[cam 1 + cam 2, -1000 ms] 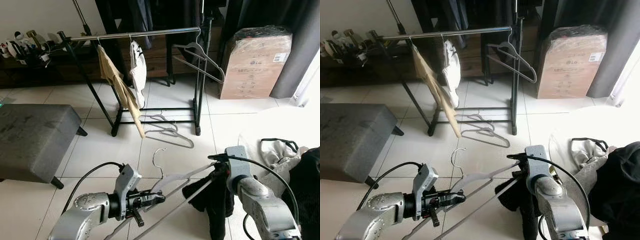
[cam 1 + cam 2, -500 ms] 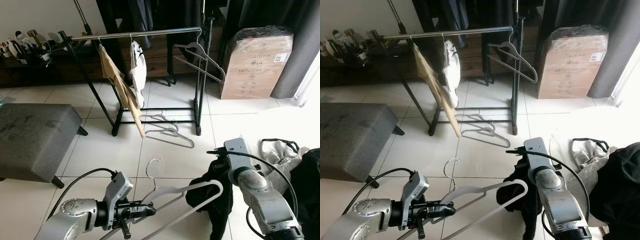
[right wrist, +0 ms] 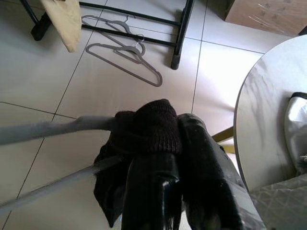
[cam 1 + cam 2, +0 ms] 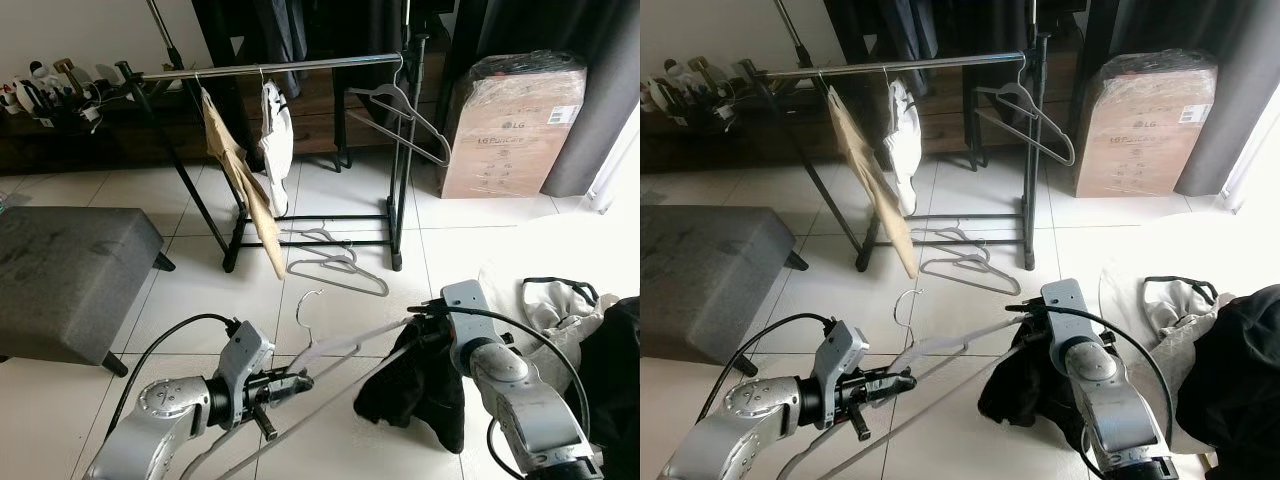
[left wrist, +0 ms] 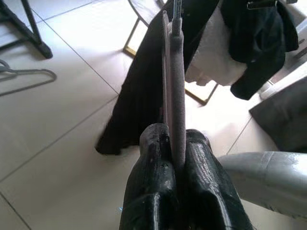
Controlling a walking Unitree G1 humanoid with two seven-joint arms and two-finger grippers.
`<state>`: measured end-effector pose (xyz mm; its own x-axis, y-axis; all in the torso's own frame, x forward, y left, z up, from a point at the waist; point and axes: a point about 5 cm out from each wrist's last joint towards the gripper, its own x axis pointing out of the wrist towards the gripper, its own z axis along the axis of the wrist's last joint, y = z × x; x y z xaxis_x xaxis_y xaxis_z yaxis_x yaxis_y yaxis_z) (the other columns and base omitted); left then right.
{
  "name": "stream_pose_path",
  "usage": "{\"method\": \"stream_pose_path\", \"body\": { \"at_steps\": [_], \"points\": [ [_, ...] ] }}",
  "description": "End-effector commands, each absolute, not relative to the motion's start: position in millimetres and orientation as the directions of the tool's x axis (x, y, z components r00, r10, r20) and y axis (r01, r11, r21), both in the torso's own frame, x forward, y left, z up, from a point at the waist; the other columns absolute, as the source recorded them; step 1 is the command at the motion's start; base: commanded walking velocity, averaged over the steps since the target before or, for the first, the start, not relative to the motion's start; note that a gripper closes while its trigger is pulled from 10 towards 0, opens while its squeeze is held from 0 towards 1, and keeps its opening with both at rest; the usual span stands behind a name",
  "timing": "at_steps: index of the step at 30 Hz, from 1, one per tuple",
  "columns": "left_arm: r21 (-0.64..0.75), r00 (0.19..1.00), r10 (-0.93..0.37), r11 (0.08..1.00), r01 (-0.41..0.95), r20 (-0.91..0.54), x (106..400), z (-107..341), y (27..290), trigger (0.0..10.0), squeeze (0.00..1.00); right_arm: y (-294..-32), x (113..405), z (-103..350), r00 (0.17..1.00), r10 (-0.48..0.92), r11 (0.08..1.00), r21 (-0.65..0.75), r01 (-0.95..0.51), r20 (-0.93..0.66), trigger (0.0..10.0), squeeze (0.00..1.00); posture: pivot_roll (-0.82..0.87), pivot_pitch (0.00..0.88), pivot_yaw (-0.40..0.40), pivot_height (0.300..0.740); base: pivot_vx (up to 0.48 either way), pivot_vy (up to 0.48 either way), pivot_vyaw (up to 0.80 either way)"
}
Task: Hang hanger
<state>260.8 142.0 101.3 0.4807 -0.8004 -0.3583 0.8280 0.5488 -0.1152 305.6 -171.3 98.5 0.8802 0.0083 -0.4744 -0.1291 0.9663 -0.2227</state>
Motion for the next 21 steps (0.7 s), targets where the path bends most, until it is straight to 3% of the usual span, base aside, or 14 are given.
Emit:
{"method": "stream_pose_path", "body": {
  "at_steps": [1,2,5,7,21],
  "points": [
    [-0.123,0.467,-0.808,0.537,0.835,-0.359,256.4,102.8,145.9,10.0,0.00,-167.3,305.1,101.7,0.889,0.025,0.968,-0.210,-0.135,-0.456,10.0,0.00,-0.12,0.163,0.092,0.740,0.000,0.000,0.00],
    [-0.123,0.467,-0.808,0.537,0.835,-0.359,256.4,102.8,145.9,10.0,0.00,-167.3,305.1,101.7,0.889,0.025,0.968,-0.210,-0.135,-0.456,10.0,0.00,-0.12,0.163,0.092,0.740,0.000,0.000,0.00],
    [-0.193,0.347,-0.863,0.435,0.879,-0.367,244.8,103.4,142.9,10.0,0.00,-159.2,309.7,106.2,0.896,0.062,0.964,-0.205,-0.167,-0.439,10.0,0.00,-0.12,0.161,0.093,0.740,0.000,0.000,0.00],
    [-0.194,0.336,-0.865,0.427,0.883,-0.372,244.0,103.6,142.5,10.0,0.00,-157.6,310.8,107.8,0.899,0.070,0.963,-0.206,-0.174,-0.433,10.0,0.00,-0.11,0.160,0.093,0.740,0.000,0.000,0.00],
    [-0.119,0.404,-0.847,0.466,0.877,-0.345,253.3,106.1,139.8,10.0,0.00,-150.5,308.3,110.6,0.885,0.136,0.949,-0.198,-0.246,-0.446,10.0,0.00,-0.12,0.154,0.090,0.740,0.000,0.000,0.00]
  ]
}}
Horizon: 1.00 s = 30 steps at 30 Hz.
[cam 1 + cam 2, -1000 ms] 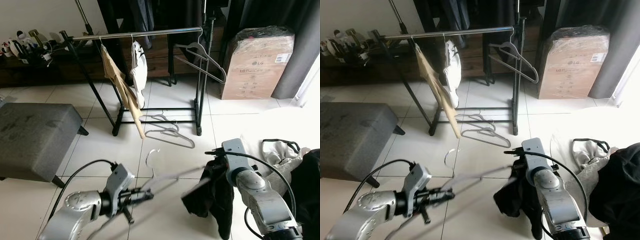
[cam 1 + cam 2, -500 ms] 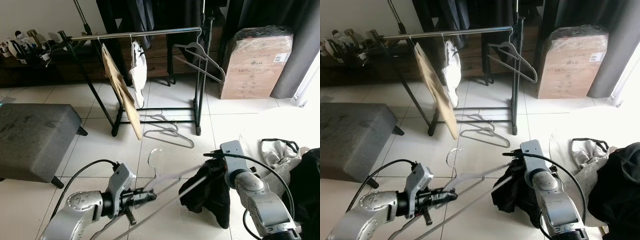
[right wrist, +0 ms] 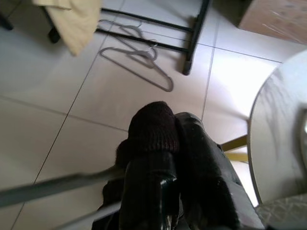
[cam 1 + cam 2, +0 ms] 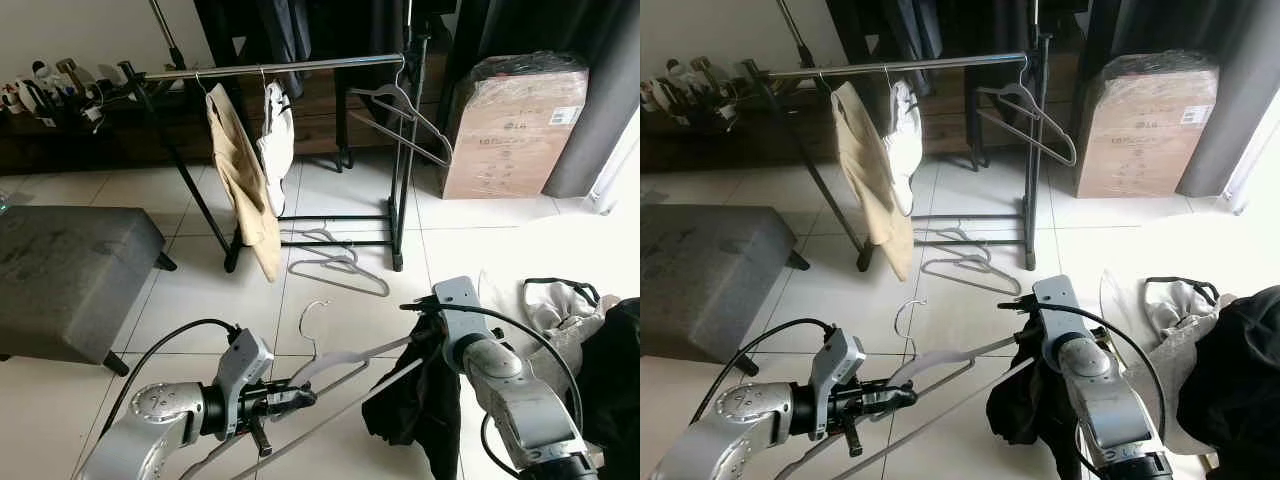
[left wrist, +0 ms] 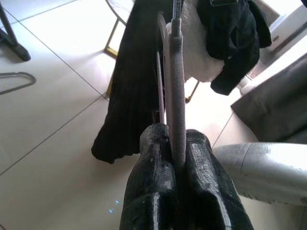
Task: Hang hanger
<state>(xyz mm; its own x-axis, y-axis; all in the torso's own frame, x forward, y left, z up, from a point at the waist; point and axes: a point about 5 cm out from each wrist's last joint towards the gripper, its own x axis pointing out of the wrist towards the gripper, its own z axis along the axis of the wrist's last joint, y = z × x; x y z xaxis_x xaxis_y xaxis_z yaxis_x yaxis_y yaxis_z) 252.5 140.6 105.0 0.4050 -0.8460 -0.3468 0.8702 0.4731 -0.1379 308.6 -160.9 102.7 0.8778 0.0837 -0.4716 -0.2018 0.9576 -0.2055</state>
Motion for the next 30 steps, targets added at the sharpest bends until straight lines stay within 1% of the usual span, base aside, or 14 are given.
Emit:
{"method": "stream_pose_path", "body": {
  "at_steps": [1,8,9,10,14,17,18,19,20,25,26,30],
  "points": [
    [-0.131,0.381,-0.859,0.445,0.886,-0.343,251.4,106.3,137.6,10.0,0.00,-146.9,305.6,110.6,0.873,0.176,0.934,-0.202,-0.294,-0.455,10.0,0.00,-0.12,0.152,0.090,0.740,0.000,0.000,0.00],
    [-0.162,0.312,-0.876,0.391,0.906,-0.369,242.8,104.3,136.7,10.0,0.00,-144.6,301.3,109.8,0.845,0.229,0.890,-0.247,-0.382,-0.482,10.0,0.00,-0.12,0.145,0.088,0.740,0.000,0.000,0.00],
    [-0.162,0.277,-0.876,0.363,0.917,-0.395,238.5,102.9,138.4,10.0,0.00,-145.8,301.6,108.4,0.843,0.228,0.878,-0.272,-0.394,-0.488,10.0,0.00,-0.12,0.143,0.088,0.740,0.000,0.000,0.00],
    [-0.162,0.269,-0.875,0.357,0.920,-0.402,237.5,102.5,138.9,10.0,0.00,-146.2,301.7,108.0,0.842,0.227,0.876,-0.276,-0.396,-0.489,10.0,0.00,-0.12,0.143,0.088,0.740,0.000,0.000,0.00],
    [-0.137,0.255,-0.861,0.345,0.928,-0.440,235.4,100.1,142.4,10.0,0.00,-145.8,302.7,108.9,0.835,0.243,0.854,-0.298,-0.425,-0.494,10.0,0.00,-0.11,0.140,0.088,0.740,0.000,0.000,0.00],
    [-0.101,0.265,-0.850,0.345,0.933,-0.456,236.2,98.5,143.4,10.0,0.00,-140.4,302.1,113.5,0.823,0.300,0.818,-0.314,-0.482,-0.482,10.0,0.00,-0.11,0.139,0.088,0.740,0.000,0.000,0.00],
    [-0.101,0.265,-0.850,0.345,0.933,-0.456,236.2,98.5,143.4,10.0,0.00,-140.4,302.1,113.5,0.823,0.300,0.818,-0.314,-0.482,-0.482,10.0,0.00,-0.11,0.139,0.088,0.740,0.000,0.000,0.00],
    [-0.031,0.322,-0.826,0.378,0.925,-0.464,242.5,96.9,143.2,10.0,0.00,-138.6,300.1,113.5,0.811,0.316,0.811,-0.303,-0.501,-0.493,10.0,0.00,-0.11,0.139,0.088,0.740,0.000,0.000,0.00],
    [-0.013,0.338,-0.819,0.387,0.922,-0.465,244.2,96.5,143.1,10.0,0.00,-138.4,299.6,113.5,0.808,0.319,0.810,-0.300,-0.504,-0.496,10.0,0.00,-0.11,0.139,0.088,0.740,0.000,0.000,0.00],
    [0.131,0.533,-0.740,0.531,0.837,-0.410,266.3,101.2,142.9,10.0,0.00,-138.4,296.3,114.1,0.807,0.304,0.815,-0.300,-0.496,-0.507,10.0,0.00,-0.12,0.145,0.087,0.740,0.000,0.000,0.00],
    [0.137,0.555,-0.731,0.551,0.823,-0.398,268.8,102.3,142.1,10.0,0.00,-139.5,295.7,113.5,0.808,0.291,0.822,-0.298,-0.485,-0.512,10.0,0.00,-0.12,0.147,0.087,0.740,0.000,0.000,0.00],
    [0.130,0.547,-0.737,0.545,0.828,-0.396,266.6,102.5,138.4,10.0,0.00,-145.1,295.3,109.2,0.817,0.244,0.845,-0.299,-0.444,-0.523,10.0,0.00,-0.12,0.150,0.088,0.740,0.000,0.000,0.00]
  ]
}}
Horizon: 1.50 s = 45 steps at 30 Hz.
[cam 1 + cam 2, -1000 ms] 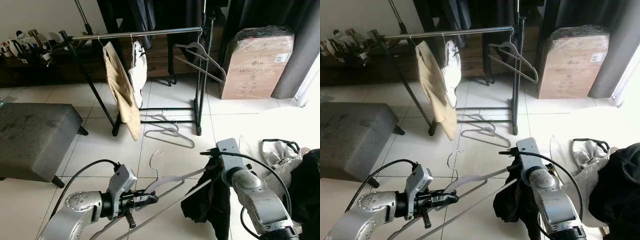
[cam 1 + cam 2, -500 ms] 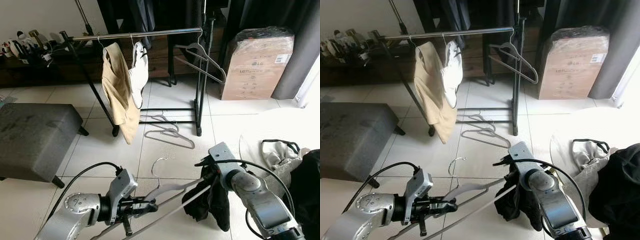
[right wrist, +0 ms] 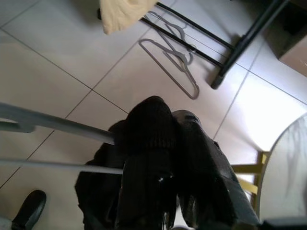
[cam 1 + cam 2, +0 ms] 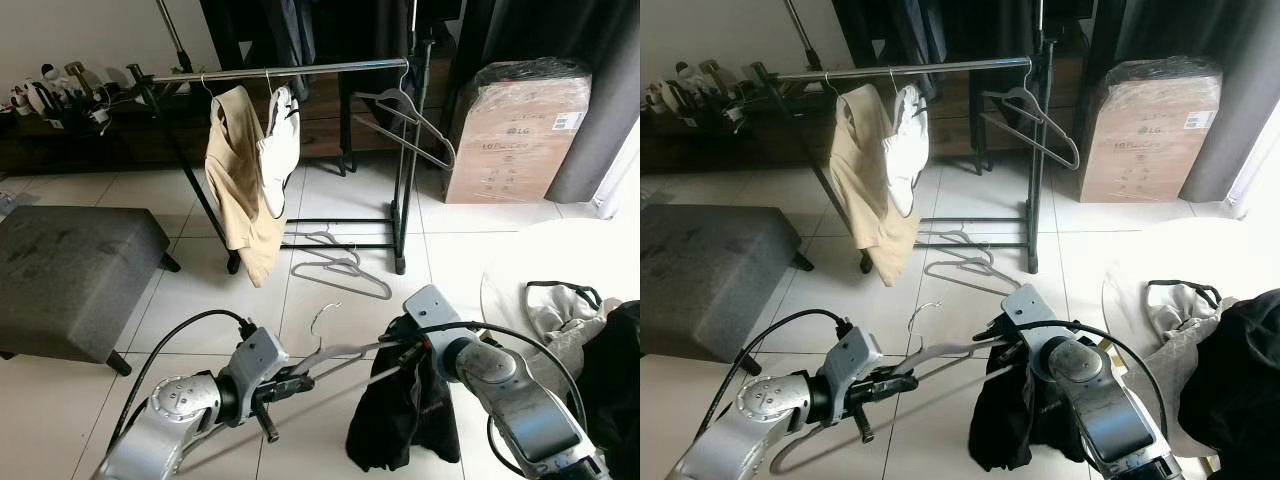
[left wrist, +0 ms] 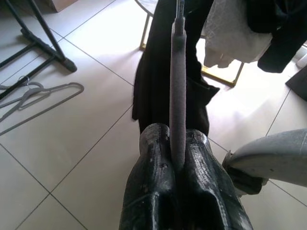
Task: Hang hanger
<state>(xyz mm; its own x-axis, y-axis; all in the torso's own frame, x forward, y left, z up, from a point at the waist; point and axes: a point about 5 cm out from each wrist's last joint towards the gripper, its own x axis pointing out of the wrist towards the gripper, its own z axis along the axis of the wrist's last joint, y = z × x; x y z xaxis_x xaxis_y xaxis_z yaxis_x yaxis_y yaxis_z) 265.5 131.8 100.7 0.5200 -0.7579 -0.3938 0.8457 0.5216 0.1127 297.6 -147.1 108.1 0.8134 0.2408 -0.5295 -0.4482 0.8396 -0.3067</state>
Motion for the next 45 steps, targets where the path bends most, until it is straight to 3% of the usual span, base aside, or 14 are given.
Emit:
{"method": "stream_pose_path", "body": {
  "at_steps": [1,9,17,29,36,45],
  "points": [
    [0.132,0.548,-0.737,0.544,0.828,-0.395,266.2,101.9,138.2,10.0,0.00,-145.7,295.4,108.8,0.818,0.240,0.847,-0.299,-0.439,-0.523,10.0,0.00,-0.12,0.150,0.088,0.740,0.000,0.000,0.00],
    [0.137,0.582,-0.733,0.574,0.807,-0.352,268.8,103.0,136.6,10.0,0.00,-137.2,295.1,117.9,0.815,0.290,0.844,-0.268,-0.465,-0.501,10.0,0.00,-0.12,0.152,0.087,0.740,0.000,0.000,0.00],
    [0.091,0.519,-0.769,0.526,0.845,-0.372,259.3,105.9,134.3,10.0,0.00,-157.7,311.1,112.4,0.873,0.111,0.916,-0.292,-0.275,-0.475,10.0,0.00,-0.10,0.153,0.089,0.740,0.000,0.000,0.00],
    [0.073,0.515,-0.778,0.527,0.847,-0.359,257.9,110.2,132.9,10.0,0.00,-150.6,314.1,110.2,0.884,0.106,0.944,-0.232,-0.233,-0.455,10.0,0.00,-0.10,0.155,0.094,0.740,0.000,0.000,0.00],
    [0.069,0.545,-0.775,0.555,0.829,-0.319,263.1,109.7,129.3,10.0,0.00,-134.3,306.7,123.9,0.866,0.246,0.946,-0.087,-0.312,-0.434,10.0,0.00,-0.11,0.158,0.093,0.740,0.000,0.000,0.00],
    [0.083,0.579,-0.766,0.581,0.810,-0.282,269.8,112.1,126.7,10.0,0.00,-118.0,289.6,148.0,0.836,0.368,0.904,-0.055,-0.425,-0.408,10.0,0.00,-0.12,0.161,0.090,0.740,0.000,0.000,0.00]
  ]
}}
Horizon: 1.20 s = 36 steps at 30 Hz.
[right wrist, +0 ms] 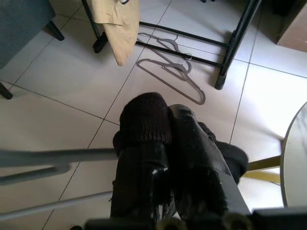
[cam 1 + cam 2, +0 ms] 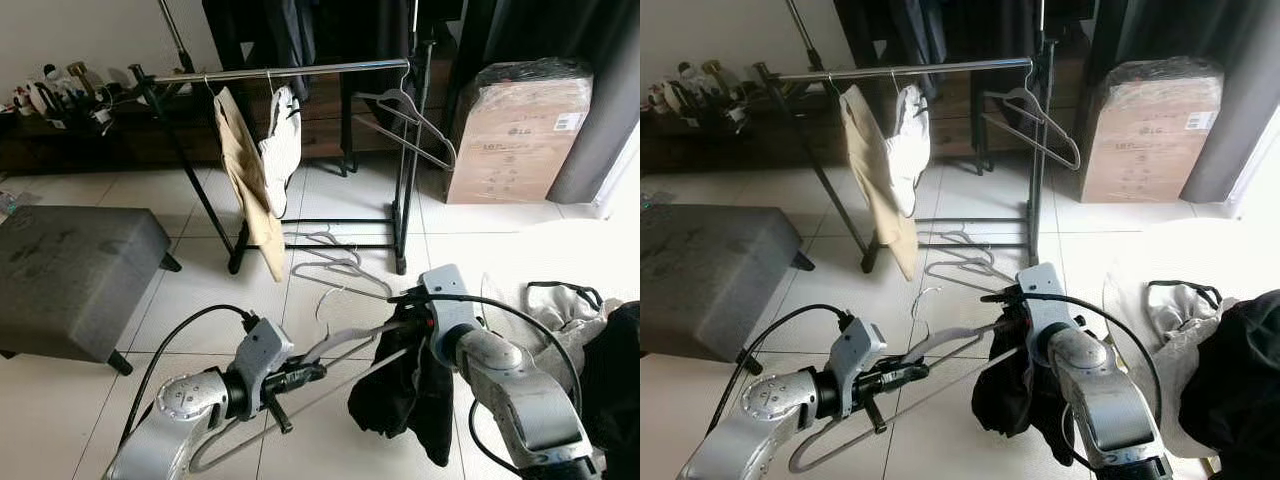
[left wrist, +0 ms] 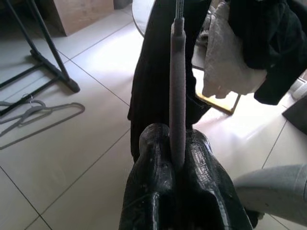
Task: Hang hanger
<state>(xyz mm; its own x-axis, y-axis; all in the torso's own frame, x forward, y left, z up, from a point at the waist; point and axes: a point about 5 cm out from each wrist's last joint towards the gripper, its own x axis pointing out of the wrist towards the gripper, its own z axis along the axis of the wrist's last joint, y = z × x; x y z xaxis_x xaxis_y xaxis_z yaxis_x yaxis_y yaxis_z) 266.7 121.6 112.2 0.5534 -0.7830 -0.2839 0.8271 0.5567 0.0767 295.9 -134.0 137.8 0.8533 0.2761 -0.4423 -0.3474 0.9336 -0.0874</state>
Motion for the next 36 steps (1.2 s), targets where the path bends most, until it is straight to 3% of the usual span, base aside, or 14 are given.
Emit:
{"method": "stream_pose_path", "body": {
  "at_steps": [1,6,10,12,30,36],
  "points": [
    [0.090,0.585,-0.760,0.586,0.805,-0.282,270.9,112.1,126.7,10.0,0.00,-116.4,286.9,149.6,0.831,0.375,0.899,-0.059,-0.435,-0.412,10.0,0.00,-0.12,0.161,0.090,0.740,0.000,0.000,0.00],
    [0.088,0.589,-0.761,0.590,0.803,-0.274,272.5,112.8,123.1,10.0,0.00,-121.8,285.7,143.3,0.845,0.326,0.925,-0.042,-0.377,-0.424,10.0,0.00,-0.12,0.161,0.089,0.740,0.000,0.000,0.00],
    [0.081,0.576,-0.764,0.580,0.810,-0.292,269.7,110.3,123.1,10.0,0.00,-148.1,300.2,124.4,0.879,0.133,0.980,-0.072,-0.186,-0.458,10.0,0.00,-0.11,0.158,0.090,0.740,0.000,0.000,0.00],
    [0.081,0.577,-0.763,0.581,0.810,-0.293,269.5,110.2,123.8,10.0,0.00,-152.5,302.5,121.1,0.879,0.104,0.985,-0.076,-0.156,-0.466,10.0,0.00,-0.11,0.156,0.090,0.740,0.000,0.000,0.00],
    [0.069,0.555,-0.765,0.566,0.821,-0.326,266.0,110.9,125.8,10.0,0.00,-147.3,315.9,117.4,0.901,0.049,0.998,-0.012,-0.060,-0.430,10.0,0.00,-0.10,0.152,0.099,0.740,0.000,0.000,0.00],
    [0.060,0.546,-0.764,0.563,0.825,-0.343,264.8,108.1,124.7,10.0,0.00,-131.3,311.3,148.2,0.926,0.127,0.971,0.236,-0.043,-0.356,10.0,0.00,-0.10,0.154,0.099,0.740,0.000,0.000,0.00]
  ]
}}
